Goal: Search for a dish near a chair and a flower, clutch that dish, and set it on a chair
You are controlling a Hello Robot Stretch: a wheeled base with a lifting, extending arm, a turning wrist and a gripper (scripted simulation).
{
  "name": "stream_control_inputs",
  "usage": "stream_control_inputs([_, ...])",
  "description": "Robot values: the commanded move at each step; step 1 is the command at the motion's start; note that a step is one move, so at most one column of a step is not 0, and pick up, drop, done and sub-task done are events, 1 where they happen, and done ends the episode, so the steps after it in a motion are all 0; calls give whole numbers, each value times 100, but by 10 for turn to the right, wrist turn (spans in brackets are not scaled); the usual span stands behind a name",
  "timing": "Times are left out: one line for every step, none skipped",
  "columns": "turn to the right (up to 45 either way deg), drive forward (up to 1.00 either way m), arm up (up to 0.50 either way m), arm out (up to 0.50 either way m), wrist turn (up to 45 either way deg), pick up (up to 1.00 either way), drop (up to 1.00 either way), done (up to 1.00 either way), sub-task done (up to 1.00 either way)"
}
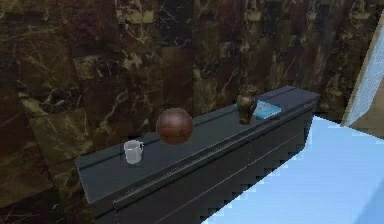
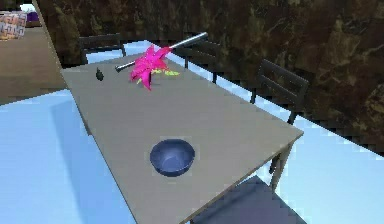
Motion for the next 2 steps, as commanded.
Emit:
stream_control_inputs([0,0,50,0,0,0,0,0,0])
stream_control_inputs([0,0,38,0,0,0,0,0,0])
